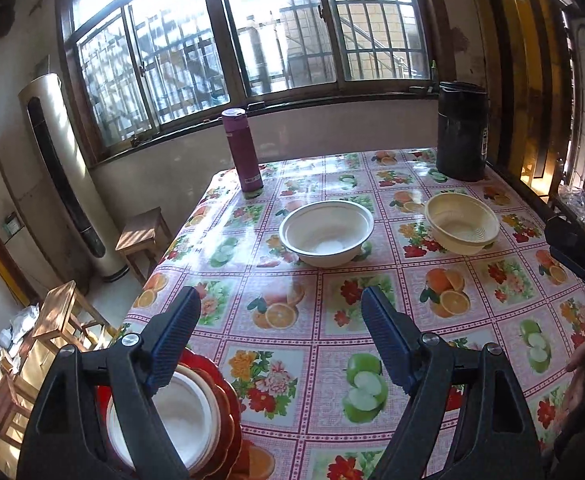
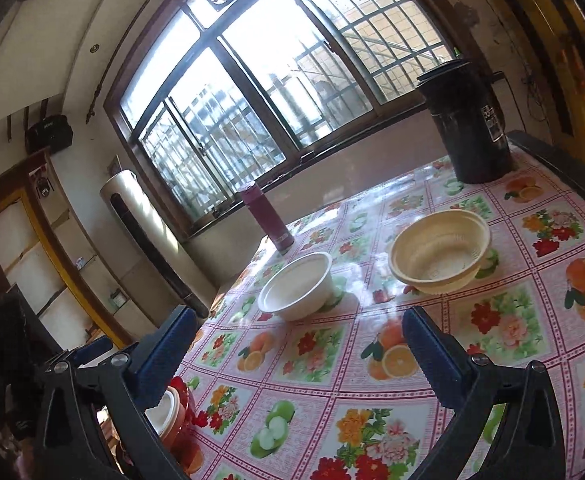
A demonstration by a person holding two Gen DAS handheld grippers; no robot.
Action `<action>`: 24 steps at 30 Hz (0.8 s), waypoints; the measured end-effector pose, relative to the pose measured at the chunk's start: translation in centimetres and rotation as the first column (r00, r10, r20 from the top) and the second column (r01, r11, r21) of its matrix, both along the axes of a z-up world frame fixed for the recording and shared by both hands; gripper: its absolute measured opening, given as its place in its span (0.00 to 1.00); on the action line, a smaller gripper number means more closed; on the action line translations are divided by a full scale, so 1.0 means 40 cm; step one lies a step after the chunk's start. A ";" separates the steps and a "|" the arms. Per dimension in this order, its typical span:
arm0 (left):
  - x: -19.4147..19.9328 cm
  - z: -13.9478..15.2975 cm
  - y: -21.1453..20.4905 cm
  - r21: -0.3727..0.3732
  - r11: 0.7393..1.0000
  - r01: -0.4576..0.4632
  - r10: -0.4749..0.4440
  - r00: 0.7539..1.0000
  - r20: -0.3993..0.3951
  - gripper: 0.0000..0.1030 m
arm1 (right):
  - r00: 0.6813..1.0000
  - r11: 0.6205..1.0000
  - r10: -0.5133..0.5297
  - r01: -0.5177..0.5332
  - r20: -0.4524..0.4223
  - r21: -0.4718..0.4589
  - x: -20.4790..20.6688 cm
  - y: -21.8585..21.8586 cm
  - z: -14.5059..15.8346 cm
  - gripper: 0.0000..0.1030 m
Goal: Organize plates and bowls
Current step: 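Move both open tools toward the beige strainer bowl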
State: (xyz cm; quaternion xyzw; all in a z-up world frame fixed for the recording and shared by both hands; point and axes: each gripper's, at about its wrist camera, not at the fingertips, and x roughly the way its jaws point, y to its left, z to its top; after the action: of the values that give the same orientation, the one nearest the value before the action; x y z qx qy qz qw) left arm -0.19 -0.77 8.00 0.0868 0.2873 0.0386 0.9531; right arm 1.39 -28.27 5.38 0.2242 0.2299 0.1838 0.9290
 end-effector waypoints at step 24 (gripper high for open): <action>0.153 -0.068 -0.206 -0.047 0.991 0.128 -0.134 0.981 -0.142 0.89 | 0.997 0.996 -0.067 0.069 -0.039 0.052 0.058 -0.149 -0.064 1.00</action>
State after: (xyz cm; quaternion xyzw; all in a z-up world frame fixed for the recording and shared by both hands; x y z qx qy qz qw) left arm 5.94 -9.00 5.27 0.0901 0.3501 -0.0362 0.9317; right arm 3.71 -34.24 2.82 0.2598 0.2344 0.1539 0.9240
